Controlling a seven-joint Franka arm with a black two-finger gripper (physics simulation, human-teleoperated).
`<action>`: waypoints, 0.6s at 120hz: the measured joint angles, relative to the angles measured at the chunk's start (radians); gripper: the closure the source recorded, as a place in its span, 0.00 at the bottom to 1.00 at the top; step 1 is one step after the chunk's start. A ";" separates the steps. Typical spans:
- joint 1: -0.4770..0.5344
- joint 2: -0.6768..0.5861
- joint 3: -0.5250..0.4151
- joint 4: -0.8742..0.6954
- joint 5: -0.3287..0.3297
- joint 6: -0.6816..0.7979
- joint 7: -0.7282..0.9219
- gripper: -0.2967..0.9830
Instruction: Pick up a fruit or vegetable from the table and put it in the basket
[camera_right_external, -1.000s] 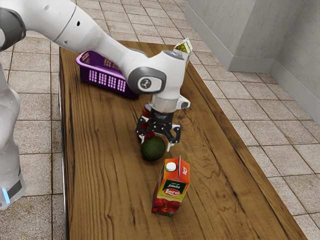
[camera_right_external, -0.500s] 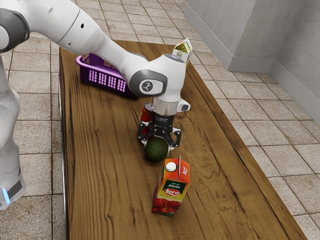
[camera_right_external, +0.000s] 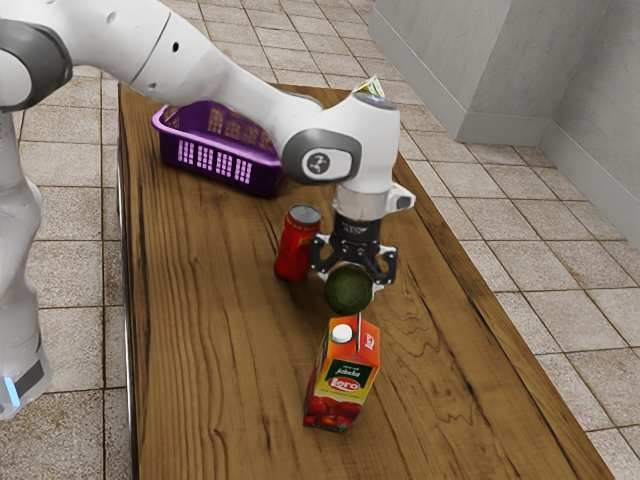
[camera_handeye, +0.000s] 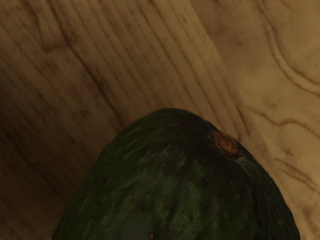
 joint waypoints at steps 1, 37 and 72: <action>-0.001 0.000 0.000 0.002 0.002 0.000 0.000 0.46; 0.037 -0.163 0.019 0.121 0.208 -0.042 0.001 0.46; 0.505 -0.227 0.046 0.120 0.244 -0.127 0.005 0.47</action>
